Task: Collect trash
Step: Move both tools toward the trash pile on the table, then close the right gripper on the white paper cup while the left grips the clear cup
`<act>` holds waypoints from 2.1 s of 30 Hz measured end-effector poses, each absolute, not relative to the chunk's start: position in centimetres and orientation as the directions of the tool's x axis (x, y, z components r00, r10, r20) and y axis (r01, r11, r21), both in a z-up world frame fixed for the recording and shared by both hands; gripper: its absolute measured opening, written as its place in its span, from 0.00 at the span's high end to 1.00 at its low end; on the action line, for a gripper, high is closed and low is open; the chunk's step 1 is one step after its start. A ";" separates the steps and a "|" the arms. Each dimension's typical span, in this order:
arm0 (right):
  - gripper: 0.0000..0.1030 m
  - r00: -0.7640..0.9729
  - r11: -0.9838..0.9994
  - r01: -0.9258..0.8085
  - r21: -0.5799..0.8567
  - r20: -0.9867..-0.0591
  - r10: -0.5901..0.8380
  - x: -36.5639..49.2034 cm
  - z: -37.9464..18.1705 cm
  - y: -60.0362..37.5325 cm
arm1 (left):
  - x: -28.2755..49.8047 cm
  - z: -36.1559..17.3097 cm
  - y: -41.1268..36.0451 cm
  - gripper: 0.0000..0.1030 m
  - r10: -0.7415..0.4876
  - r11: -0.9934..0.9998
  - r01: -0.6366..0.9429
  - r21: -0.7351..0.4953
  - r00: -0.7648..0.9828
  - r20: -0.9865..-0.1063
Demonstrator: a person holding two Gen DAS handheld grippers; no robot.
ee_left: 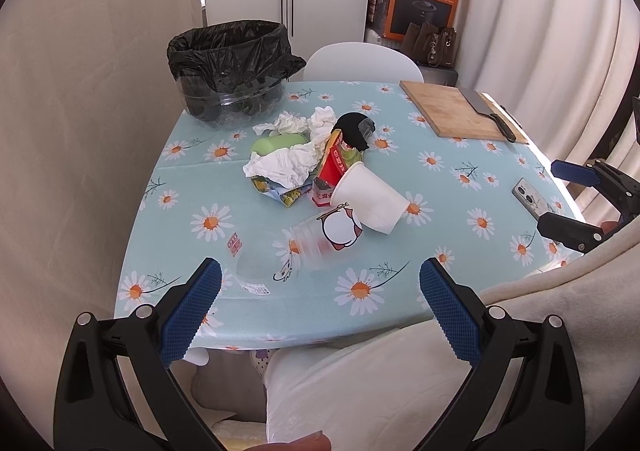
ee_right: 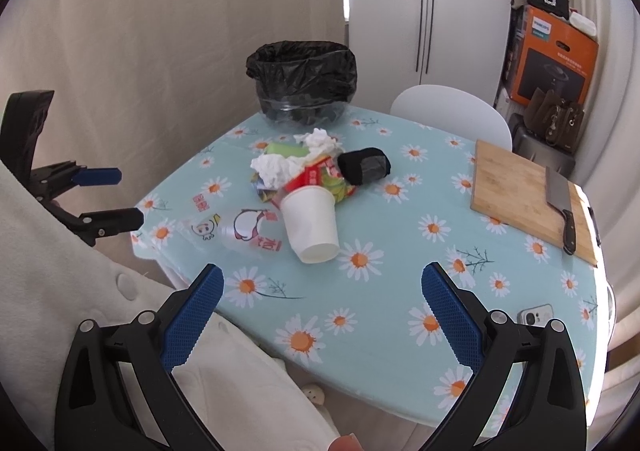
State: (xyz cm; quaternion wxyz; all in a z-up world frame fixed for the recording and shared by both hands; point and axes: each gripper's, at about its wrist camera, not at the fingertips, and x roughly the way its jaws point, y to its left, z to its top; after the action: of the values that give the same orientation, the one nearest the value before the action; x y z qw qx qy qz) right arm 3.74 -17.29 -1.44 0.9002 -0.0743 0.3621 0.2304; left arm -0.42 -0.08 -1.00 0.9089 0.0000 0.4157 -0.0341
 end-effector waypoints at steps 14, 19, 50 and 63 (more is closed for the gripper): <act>0.08 0.607 0.872 -0.490 0.021 -0.710 0.358 4.1 -1.7 -17.1 | -0.4 -1.5 0.0 0.06 -0.082 0.996 0.078 -0.041 0.641 -0.763; 0.08 0.592 0.868 -0.494 0.041 -0.716 0.370 4.4 -1.8 -17.5 | -0.3 -1.5 0.0 0.06 -0.080 0.996 0.078 -0.038 0.641 -0.763; 0.08 0.430 0.764 -0.644 0.041 -0.807 0.406 11.9 -3.6 -14.1 | 4.1 -6.6 5.1 0.06 -0.049 0.996 -0.043 -0.084 0.521 -0.852; 0.09 0.350 0.728 -0.684 0.043 -0.857 0.379 16.9 -7.1 -11.8 | 6.8 -10.9 7.1 0.06 -0.066 0.990 -0.084 -0.116 0.451 -0.890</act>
State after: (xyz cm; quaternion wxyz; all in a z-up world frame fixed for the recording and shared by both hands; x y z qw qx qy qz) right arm 16.90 -11.76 -7.13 0.8051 -0.1640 0.4648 0.3300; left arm 6.85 7.14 -10.92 0.8486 -0.0719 0.5241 0.0054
